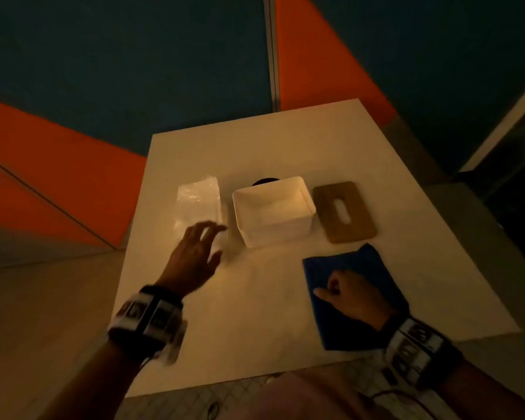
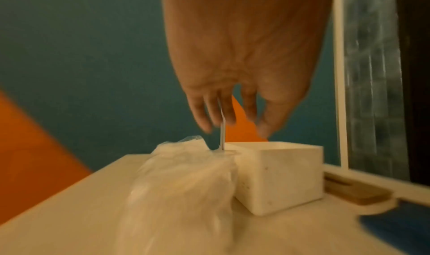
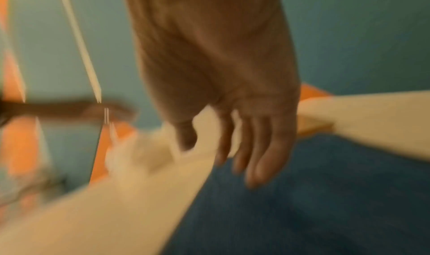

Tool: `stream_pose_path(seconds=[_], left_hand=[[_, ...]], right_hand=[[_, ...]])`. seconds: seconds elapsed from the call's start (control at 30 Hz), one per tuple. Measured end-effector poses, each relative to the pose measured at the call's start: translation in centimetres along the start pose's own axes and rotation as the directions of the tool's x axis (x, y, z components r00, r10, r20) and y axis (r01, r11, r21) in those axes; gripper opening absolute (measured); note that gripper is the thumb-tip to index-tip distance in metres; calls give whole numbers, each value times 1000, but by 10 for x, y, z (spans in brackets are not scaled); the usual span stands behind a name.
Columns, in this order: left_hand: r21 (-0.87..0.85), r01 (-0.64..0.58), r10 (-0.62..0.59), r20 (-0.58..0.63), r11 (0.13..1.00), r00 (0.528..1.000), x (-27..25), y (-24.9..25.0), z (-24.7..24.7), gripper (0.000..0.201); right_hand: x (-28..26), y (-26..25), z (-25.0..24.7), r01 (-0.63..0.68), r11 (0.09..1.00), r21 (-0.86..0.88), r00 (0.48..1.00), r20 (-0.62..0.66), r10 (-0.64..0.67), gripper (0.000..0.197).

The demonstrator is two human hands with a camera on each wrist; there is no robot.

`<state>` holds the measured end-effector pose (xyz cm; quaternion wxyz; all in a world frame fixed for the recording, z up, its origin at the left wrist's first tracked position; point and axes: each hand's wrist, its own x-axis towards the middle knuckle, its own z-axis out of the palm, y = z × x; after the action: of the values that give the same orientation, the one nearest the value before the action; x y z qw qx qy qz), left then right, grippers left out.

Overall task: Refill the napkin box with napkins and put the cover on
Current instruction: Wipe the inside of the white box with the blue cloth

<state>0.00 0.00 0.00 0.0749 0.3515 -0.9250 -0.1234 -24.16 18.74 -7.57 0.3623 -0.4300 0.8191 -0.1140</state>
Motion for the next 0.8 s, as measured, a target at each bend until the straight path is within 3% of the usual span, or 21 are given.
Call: stream_pose_path(seconds=[0.07,0.13,0.2,0.3,0.5,0.57,0.63,0.73,0.8], left_hand=[[149,-25,25,5,988,1000,31,-1,5,60],[240,-115,98,83,964,992,55,-1,11,60],[276,-188,143,176,943,974,65,-4,18,49],[273,-266,214,203,925,955,68,-11,25,32],[84,-235,220,160,968,962,70,-1,24,24],[-4,-191,190,124,982,974,71,8,13,23],[-89,-157,162,56,984,985,71,18,0,24],[-203,-107,110,4,973,994,70,25,-17,27],[-300,-68,79,25,952,997,68,30,-27,27]], right_hand=[[9,-6,11,-51,988,-148,997,-70,41,56],[13,-12,23,-93,967,-238,989,-137,62,78],[16,-12,35,-120,949,-292,973,-223,55,83],[17,-12,44,-98,938,-333,942,-334,-20,68],[19,-4,45,-49,954,-297,943,-329,-54,40],[19,3,36,-11,995,-97,920,-391,-28,20],[17,15,29,3,984,177,899,-433,75,15],[-1,27,9,99,851,515,859,-476,188,15],[-14,23,-7,199,768,609,814,-539,217,9]])
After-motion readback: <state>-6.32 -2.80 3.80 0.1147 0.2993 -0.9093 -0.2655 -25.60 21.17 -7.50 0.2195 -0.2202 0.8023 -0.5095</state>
